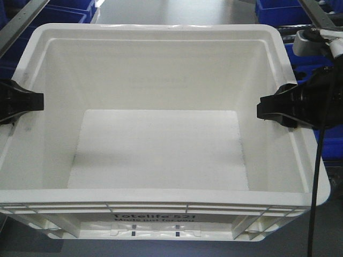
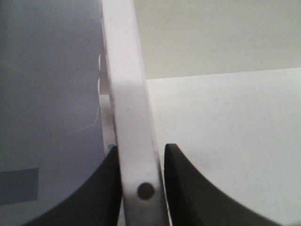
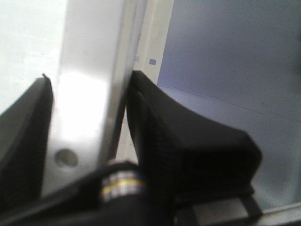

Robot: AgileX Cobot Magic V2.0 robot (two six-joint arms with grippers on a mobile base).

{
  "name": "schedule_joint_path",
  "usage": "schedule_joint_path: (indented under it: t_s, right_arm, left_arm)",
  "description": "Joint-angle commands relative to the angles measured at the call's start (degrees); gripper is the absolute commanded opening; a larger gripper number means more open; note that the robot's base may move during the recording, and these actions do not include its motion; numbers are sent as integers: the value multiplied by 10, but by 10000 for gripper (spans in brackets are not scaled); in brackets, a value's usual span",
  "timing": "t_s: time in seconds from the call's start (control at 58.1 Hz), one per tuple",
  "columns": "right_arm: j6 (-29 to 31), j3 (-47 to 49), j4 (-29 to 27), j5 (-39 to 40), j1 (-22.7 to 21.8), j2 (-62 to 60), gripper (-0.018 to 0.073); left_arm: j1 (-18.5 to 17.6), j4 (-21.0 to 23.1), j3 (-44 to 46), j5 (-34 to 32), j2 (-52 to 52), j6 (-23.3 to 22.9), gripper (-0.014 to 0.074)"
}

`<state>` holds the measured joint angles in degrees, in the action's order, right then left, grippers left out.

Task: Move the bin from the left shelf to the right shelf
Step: 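Hold the tote with both grippers while the base turns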

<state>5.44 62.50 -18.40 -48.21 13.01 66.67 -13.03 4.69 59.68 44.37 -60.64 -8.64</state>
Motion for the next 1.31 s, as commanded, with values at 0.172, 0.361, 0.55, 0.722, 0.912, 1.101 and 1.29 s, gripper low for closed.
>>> schedule_joint_path:
  t_s: [0.172, 0.361, 0.55, 0.722, 0.912, 1.101, 1.29]
  right_arm:
    - [26, 23, -2, 51, -5, -22, -4]
    - [26, 23, -2, 49, -5, -22, -4]
    - [26, 23, -2, 49, -5, -22, -4]
    - [26, 23, -2, 48, -5, -22, -4]
    - [26, 23, -2, 48, -5, -22, -4]
    - [26, 23, -2, 48, -5, -22, -4]
    - [26, 23, -2, 48, -5, -22, -4]
  left_arm:
    - [-1, -15, 23, -65, 17, 24, -6]
    - [-1, -15, 23, -65, 17, 24, -6]
    - [-1, -15, 23, -65, 17, 24, -6]
    - [-1, -15, 23, -65, 17, 24, -6]
    - [-1, -15, 23, -65, 17, 24, -6]
    - [-1, -15, 23, -65, 17, 24, -6]
    - [-1, -15, 23, -65, 17, 24, -6]
